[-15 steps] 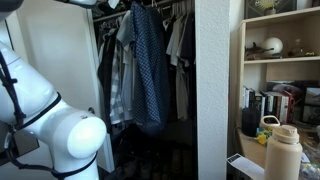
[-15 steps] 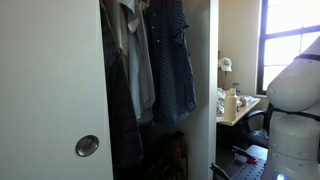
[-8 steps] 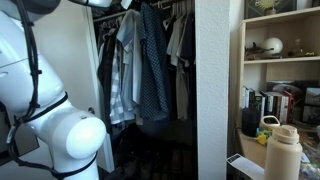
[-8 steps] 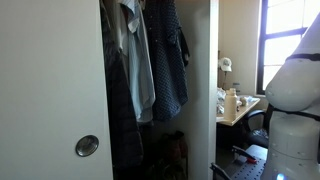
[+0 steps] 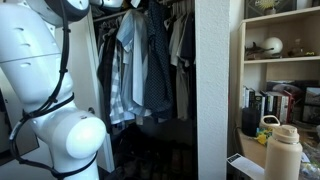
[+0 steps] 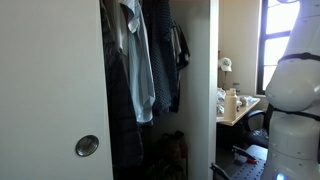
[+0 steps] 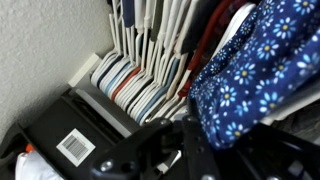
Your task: Take out a shirt on the hang in the wardrobe and put it back in
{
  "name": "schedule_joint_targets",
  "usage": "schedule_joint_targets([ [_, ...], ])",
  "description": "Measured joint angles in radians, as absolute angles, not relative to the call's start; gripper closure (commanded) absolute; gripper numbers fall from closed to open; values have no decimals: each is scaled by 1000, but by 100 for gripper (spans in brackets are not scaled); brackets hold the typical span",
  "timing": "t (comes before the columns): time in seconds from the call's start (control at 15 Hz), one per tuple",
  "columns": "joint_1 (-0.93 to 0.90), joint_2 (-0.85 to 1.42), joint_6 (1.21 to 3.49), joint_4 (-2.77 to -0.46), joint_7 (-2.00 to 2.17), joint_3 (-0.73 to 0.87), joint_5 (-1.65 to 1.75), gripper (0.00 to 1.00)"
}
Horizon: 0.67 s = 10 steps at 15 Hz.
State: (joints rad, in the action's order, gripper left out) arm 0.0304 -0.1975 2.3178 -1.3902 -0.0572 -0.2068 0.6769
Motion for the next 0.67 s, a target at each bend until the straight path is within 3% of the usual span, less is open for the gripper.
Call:
schedule_joint_targets([
  [0.67,18,-53,2308,-1233,-57,-204,707,99],
])
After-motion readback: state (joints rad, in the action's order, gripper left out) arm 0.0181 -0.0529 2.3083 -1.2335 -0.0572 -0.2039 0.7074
